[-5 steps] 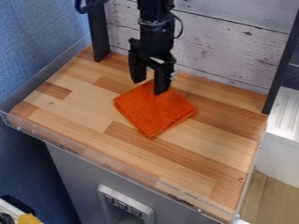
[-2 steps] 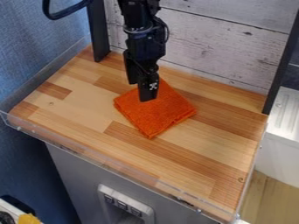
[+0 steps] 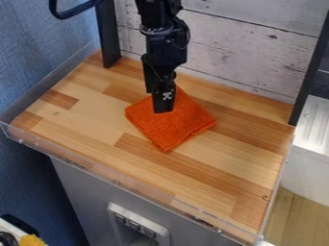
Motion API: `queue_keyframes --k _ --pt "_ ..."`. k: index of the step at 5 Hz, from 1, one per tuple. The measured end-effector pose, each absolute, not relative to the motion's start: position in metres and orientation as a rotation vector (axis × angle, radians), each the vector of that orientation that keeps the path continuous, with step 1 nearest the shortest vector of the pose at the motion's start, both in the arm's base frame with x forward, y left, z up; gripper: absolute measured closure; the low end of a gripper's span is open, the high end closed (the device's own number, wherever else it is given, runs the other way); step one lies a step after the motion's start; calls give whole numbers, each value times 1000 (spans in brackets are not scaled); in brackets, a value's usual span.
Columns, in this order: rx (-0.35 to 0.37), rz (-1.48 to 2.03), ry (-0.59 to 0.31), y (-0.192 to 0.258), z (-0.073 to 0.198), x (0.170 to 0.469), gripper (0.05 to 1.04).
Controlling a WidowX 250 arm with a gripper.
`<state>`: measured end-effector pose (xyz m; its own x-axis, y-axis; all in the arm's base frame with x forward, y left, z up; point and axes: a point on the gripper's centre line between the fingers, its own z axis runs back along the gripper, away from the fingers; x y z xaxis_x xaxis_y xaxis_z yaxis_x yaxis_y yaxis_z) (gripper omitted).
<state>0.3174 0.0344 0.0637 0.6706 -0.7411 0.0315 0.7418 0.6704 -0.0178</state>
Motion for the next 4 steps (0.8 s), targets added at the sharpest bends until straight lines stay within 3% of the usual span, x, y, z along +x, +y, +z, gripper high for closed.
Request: queue_keyframes --k 4 --pt "-25 -919 25 34 89 325 85"
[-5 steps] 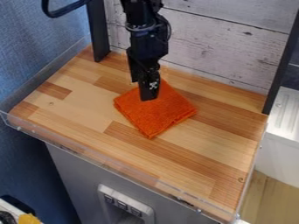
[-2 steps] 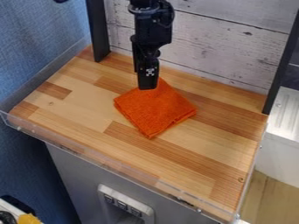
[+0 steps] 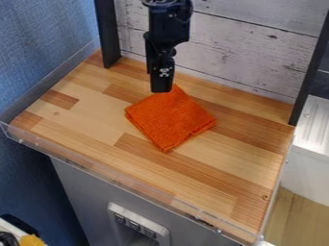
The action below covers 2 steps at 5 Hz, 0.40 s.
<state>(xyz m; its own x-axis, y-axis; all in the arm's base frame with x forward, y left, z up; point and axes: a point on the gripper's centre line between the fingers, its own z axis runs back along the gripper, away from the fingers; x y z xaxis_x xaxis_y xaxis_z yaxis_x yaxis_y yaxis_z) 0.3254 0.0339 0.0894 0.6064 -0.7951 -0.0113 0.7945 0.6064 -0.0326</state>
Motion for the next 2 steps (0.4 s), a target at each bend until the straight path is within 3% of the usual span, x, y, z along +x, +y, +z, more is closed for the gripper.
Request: queue_keyframes --k 1,2 --pt "-18 -926 41 27 89 329 126" --pt "-1 -922 43 20 88 331 404"
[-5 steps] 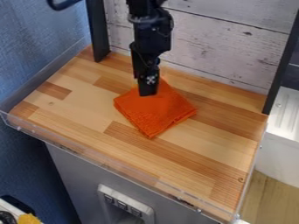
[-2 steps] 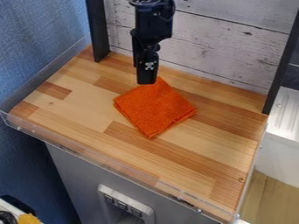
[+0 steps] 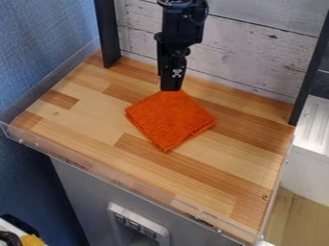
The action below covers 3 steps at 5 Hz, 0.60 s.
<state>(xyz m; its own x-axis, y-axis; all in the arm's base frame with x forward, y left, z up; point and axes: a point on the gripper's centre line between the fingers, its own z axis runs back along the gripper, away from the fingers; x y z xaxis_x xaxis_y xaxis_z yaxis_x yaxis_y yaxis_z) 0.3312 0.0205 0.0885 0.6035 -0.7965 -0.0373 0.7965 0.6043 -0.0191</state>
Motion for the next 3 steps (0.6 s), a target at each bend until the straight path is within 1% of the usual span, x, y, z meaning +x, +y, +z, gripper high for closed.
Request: queue_keyframes --k 1,2,3 --pt "23 -910 42 14 81 336 709" --pt "48 -906 34 6 73 339 925" --pt "62 -901 19 4 61 342 1017"
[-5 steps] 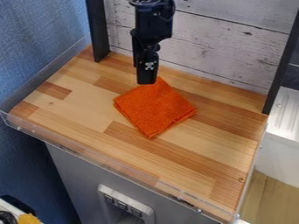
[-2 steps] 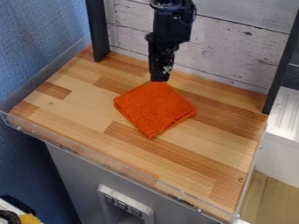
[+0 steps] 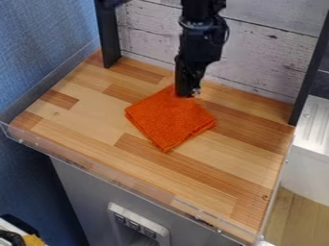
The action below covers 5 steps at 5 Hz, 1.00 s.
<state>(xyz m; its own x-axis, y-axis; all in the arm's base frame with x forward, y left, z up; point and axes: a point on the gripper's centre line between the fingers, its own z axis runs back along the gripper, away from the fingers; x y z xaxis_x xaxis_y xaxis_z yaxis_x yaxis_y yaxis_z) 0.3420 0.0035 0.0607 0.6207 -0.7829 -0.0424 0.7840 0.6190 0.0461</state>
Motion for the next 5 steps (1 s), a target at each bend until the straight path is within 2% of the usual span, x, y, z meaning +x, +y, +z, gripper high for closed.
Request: queue_keyframes --k 2,5 --pt "69 -890 -43 -1 41 341 1021" --pt "-6 -888 -96 -6 16 337 1021"
